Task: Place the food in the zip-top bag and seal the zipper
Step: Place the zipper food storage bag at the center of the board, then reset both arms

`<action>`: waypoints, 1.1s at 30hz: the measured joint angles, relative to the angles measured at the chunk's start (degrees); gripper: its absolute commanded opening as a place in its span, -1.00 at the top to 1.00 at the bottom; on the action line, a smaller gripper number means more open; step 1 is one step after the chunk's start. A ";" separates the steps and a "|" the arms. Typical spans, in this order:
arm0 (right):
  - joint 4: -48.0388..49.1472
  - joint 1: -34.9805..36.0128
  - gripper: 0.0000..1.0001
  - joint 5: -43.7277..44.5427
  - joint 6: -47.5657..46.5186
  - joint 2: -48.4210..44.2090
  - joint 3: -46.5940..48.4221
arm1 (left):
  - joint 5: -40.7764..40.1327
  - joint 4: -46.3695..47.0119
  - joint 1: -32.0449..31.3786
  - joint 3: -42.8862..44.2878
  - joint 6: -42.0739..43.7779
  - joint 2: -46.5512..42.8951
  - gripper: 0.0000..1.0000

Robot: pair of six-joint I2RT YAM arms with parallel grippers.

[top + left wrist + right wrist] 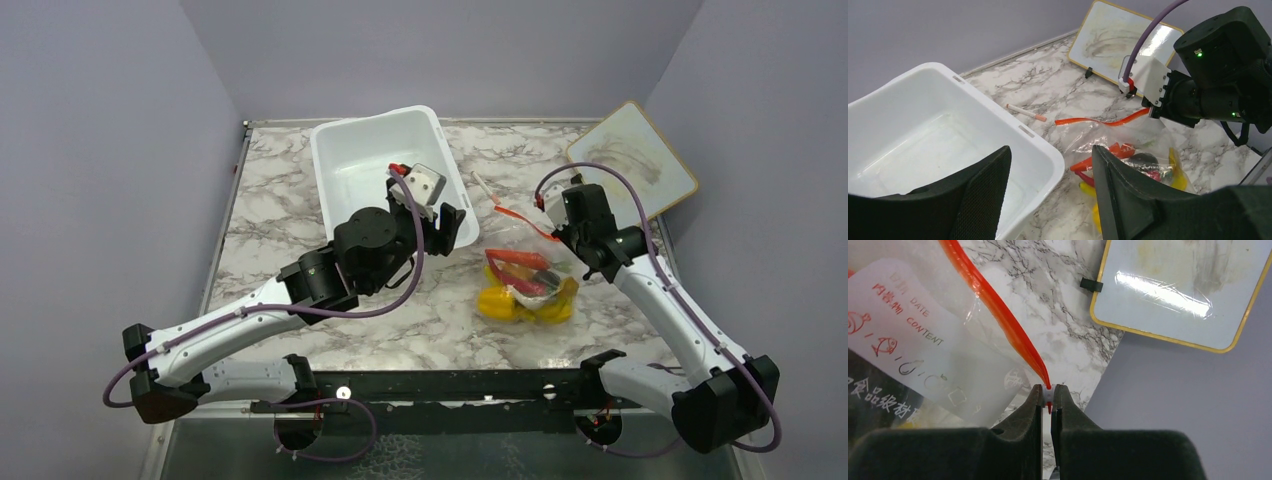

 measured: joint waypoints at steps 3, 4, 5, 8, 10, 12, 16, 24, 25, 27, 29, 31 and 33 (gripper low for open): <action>-0.63 -1.16 0.98 -0.09 -0.44 0.07 0.00 | -1.27 -1.11 0.00 -0.42 0.81 -0.61 -0.35; -0.66 -1.84 0.98 -0.26 -0.68 -0.04 0.00 | -1.57 -1.49 0.00 -0.76 1.05 -0.85 -0.38; -0.66 -2.75 0.99 -0.35 -1.05 -0.15 0.00 | -1.73 -1.90 0.00 -1.29 1.27 -1.20 -0.41; -0.66 -4.96 0.96 -0.31 -1.57 -0.20 -0.04 | -1.92 -2.89 0.00 -3.45 1.60 -2.82 -0.51; -0.66 -5.62 0.72 -0.24 -1.57 0.00 -0.02 | -2.14 -3.69 0.00 -5.31 1.42 -4.33 -0.59; -0.68 -5.68 0.43 -0.33 -1.49 0.63 0.20 | -2.36 -4.28 0.00 -6.51 0.96 -5.29 -0.94; -1.40 -5.68 0.11 -2.58 0.00 3.28 3.91 | -2.82 -5.49 0.00 -8.52 -0.15 -6.36 -0.98; -2.82 -5.68 -0.46 -13.07 6.93 5.64 12.26 | -6.16 -6.99 0.00 -10.56 -0.48 -6.71 -0.98; -2.67 -5.68 -0.62 -14.84 7.98 5.35 12.26 | -6.75 -6.97 0.00 -10.56 -0.57 -6.71 -0.98; -2.12 -5.68 -0.99 -17.75 9.99 4.28 12.04 | -7.48 -6.99 0.00 -10.56 -0.66 -6.67 -0.98; -0.31 -5.68 -1.00 -20.26 12.31 1.79 11.17 | -8.22 -6.99 0.00 -10.56 -0.79 -6.64 -0.98; 1.90 -5.68 -1.00 -22.75 14.88 -2.10 10.10 | -8.61 -6.97 0.00 -10.56 -0.70 -6.64 -0.98; 4.79 -5.68 -1.00 -24.85 18.23 -7.15 8.74 | -8.98 -6.82 0.00 -10.56 -0.15 -6.64 -0.98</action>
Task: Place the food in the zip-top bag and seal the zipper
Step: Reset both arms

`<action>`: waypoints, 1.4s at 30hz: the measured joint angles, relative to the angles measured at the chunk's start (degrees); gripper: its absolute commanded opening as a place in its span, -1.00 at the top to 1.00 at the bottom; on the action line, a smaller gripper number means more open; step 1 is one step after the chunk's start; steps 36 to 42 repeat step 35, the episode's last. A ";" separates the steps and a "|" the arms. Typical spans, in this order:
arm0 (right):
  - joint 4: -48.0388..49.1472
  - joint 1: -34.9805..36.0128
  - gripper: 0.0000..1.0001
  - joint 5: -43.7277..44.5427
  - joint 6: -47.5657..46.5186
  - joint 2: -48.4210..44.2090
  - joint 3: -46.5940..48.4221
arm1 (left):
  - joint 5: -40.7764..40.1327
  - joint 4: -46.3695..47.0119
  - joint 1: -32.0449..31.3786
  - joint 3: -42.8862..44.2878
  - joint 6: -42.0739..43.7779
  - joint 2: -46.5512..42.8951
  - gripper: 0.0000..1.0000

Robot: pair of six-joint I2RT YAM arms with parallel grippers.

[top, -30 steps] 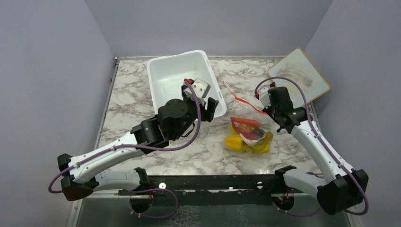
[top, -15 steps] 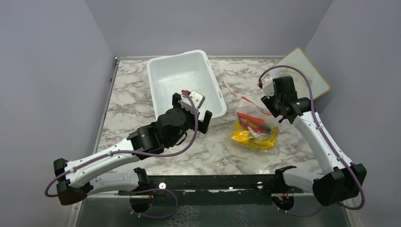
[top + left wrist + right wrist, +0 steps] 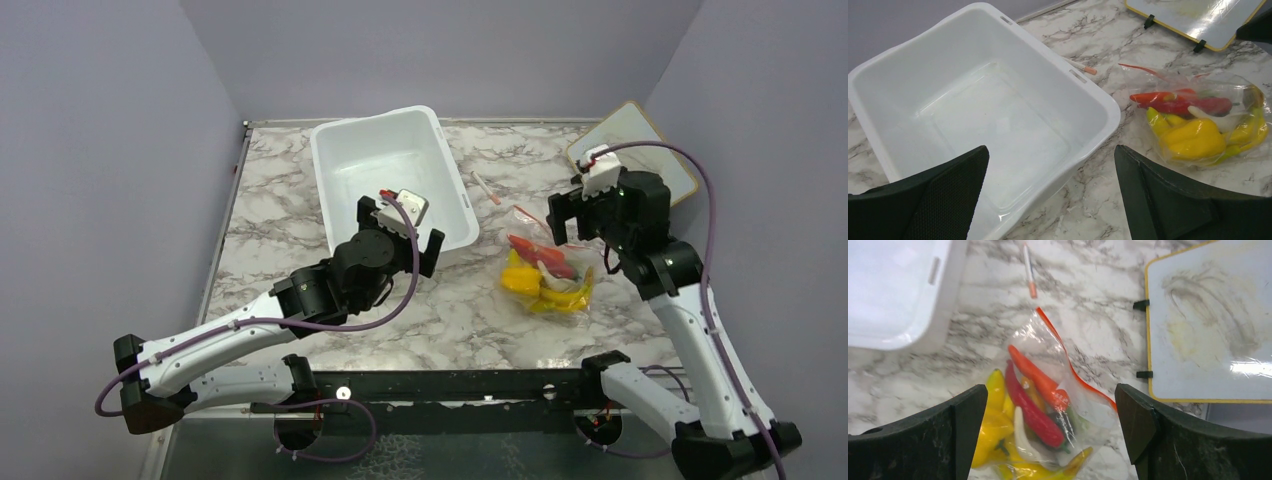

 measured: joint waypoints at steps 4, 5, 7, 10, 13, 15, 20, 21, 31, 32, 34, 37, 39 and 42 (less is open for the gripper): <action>4.20 0.00 -1.00 -2.23 7.98 -8.46 -1.27 | -0.92 1.11 0.00 0.00 1.66 -0.59 -0.98; 4.94 0.00 -1.00 -2.82 9.64 -9.88 -1.27 | -0.96 1.60 0.00 0.00 2.03 -1.11 -0.98; 5.97 0.00 -1.00 -4.33 13.44 -12.48 -1.27 | -1.01 2.56 0.00 0.00 2.38 -2.56 -0.98; 6.27 0.00 -1.00 -6.86 17.46 -15.13 -1.27 | -1.07 3.65 0.00 0.02 2.38 -4.44 -0.98; 5.84 0.00 -1.00 -9.07 21.27 -16.06 -1.27 | -1.36 4.50 0.00 0.02 1.92 -5.86 -0.98; 5.51 0.00 -1.00 -10.34 23.63 -16.68 -1.46 | -1.77 4.98 0.00 -0.04 1.62 -6.47 -0.98; 5.95 0.00 -1.00 -11.65 28.09 -20.46 -7.37 | -4.28 6.86 0.00 -4.33 0.17 -8.61 -0.98; 5.97 0.00 -1.00 -11.65 28.57 -20.94 -8.52 | -4.61 7.02 0.00 -5.44 -0.26 -8.92 -0.98; 5.64 0.00 -1.00 -11.65 30.56 -22.43 -10.14 | -5.60 6.69 0.00 -9.86 -2.91 -11.37 -0.98; 5.62 0.00 -1.00 -11.67 30.62 -22.43 -10.10 | -5.60 6.69 0.00 -9.86 -3.02 -11.63 -0.98; 5.53 0.00 -1.00 -11.67 30.91 -22.43 -10.05 | -5.60 6.69 0.00 -9.86 -3.19 -12.11 -0.98; 5.49 0.00 -1.00 -11.67 30.93 -22.43 -9.99 | -5.60 6.69 0.00 -9.86 -3.26 -12.35 -0.98; 5.49 0.00 -1.00 -11.67 30.93 -22.43 -9.99 | -5.60 6.69 0.00 -9.86 -3.26 -12.35 -0.98; 5.49 0.00 -1.00 -11.67 30.93 -22.43 -9.99 | -5.60 6.69 0.00 -9.86 -3.26 -12.35 -0.98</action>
